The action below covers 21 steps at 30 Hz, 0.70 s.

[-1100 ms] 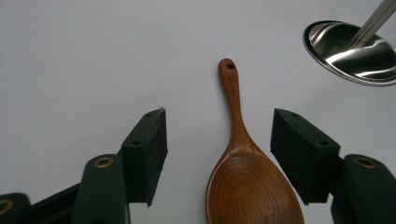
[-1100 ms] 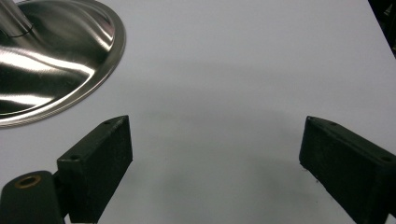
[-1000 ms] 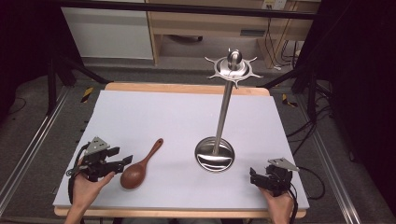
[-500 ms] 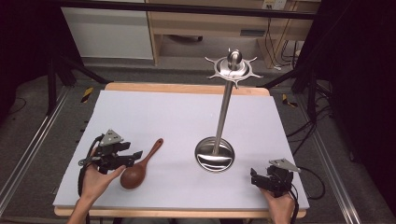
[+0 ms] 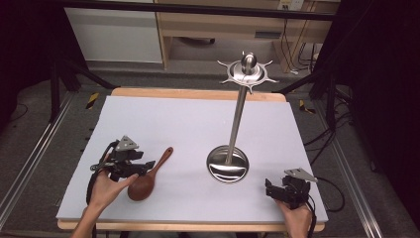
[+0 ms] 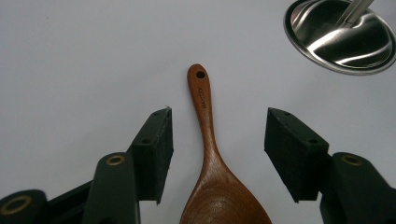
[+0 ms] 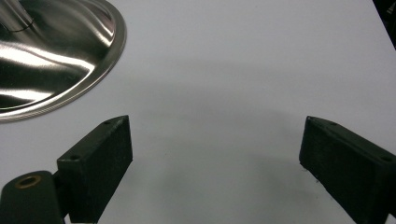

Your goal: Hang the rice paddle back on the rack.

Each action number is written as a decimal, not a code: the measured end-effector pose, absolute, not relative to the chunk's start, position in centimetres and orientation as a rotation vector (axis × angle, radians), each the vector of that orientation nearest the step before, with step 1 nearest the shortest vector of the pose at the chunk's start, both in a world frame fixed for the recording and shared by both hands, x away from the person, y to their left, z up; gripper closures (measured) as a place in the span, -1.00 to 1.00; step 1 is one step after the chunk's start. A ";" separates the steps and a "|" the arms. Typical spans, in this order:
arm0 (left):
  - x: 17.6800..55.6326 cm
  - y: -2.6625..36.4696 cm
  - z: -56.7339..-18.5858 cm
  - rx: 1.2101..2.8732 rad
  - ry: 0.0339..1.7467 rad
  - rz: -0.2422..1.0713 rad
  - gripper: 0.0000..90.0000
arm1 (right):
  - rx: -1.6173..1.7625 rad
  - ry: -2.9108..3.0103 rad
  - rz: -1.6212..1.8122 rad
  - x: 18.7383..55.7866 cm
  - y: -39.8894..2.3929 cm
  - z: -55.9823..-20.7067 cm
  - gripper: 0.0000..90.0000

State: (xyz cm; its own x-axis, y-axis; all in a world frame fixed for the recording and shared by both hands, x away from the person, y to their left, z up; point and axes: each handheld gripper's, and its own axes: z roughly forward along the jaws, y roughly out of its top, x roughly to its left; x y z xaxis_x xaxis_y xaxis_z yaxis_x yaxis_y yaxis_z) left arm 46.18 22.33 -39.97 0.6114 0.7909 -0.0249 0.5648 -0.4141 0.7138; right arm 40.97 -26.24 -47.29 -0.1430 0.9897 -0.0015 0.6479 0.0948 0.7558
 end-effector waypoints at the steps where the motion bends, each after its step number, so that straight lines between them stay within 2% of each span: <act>1: 46.3 22.2 -40.0 2.142 1.066 0.415 -0.07 | 1.607 1.850 0.844 40.9 -26.2 -47.3 -0.78; 21: 48.3 20.2 -41.2 2.269 1.086 0.363 0.06 | 1.609 1.859 0.836 41.1 -26.1 -47.4 -0.78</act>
